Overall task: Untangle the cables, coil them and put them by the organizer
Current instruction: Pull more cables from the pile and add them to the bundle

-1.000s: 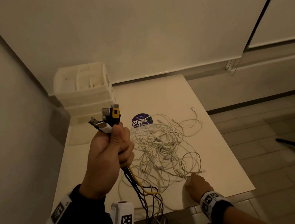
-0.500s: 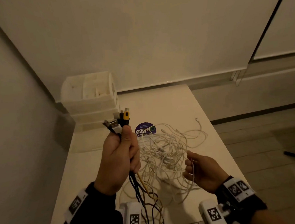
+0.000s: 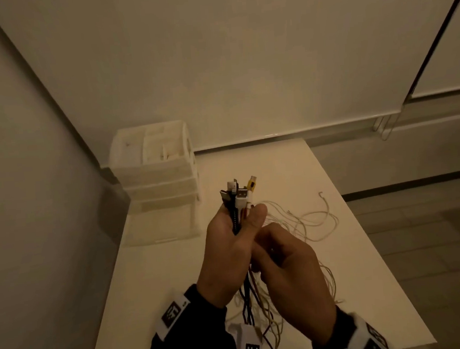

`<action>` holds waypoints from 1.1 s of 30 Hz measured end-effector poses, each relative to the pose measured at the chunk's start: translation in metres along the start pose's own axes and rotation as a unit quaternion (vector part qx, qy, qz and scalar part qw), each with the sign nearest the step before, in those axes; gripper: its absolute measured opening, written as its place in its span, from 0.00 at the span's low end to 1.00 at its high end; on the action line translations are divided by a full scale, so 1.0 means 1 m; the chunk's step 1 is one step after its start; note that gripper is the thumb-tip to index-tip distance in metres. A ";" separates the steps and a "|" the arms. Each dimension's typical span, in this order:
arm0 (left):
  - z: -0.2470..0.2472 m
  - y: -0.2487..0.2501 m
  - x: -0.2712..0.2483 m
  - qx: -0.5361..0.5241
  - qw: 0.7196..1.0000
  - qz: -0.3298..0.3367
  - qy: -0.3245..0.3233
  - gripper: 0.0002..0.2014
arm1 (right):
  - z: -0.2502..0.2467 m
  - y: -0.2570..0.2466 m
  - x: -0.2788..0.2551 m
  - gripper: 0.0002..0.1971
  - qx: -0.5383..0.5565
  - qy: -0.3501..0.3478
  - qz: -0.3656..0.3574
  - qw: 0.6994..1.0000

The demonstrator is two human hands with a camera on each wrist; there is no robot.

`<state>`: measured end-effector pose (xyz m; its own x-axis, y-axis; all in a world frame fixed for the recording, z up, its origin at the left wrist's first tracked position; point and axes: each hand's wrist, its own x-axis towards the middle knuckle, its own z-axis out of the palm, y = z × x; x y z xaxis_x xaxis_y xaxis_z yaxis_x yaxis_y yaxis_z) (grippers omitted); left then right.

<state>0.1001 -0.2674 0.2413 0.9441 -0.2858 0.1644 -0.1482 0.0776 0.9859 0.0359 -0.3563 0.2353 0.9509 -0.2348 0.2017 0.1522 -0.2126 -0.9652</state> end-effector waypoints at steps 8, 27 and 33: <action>-0.012 0.002 0.011 -0.019 0.999 -0.016 0.020 0.19 | -0.006 0.013 -0.004 0.05 -0.082 -0.021 -0.014 0.996; -0.054 0.030 0.010 0.132 0.990 0.044 -0.022 0.07 | -0.039 0.093 0.018 0.27 -0.041 -0.054 0.114 0.991; -0.021 0.000 0.002 0.129 0.988 0.010 -0.088 0.11 | -0.029 0.020 0.038 0.28 0.038 -0.068 0.013 0.997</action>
<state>0.1081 -0.2475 0.2406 0.8772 -0.4508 0.1651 -0.2584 -0.1535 0.9538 0.0671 -0.3966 0.2279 0.9817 -0.1072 0.1571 0.1422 -0.1342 -0.9807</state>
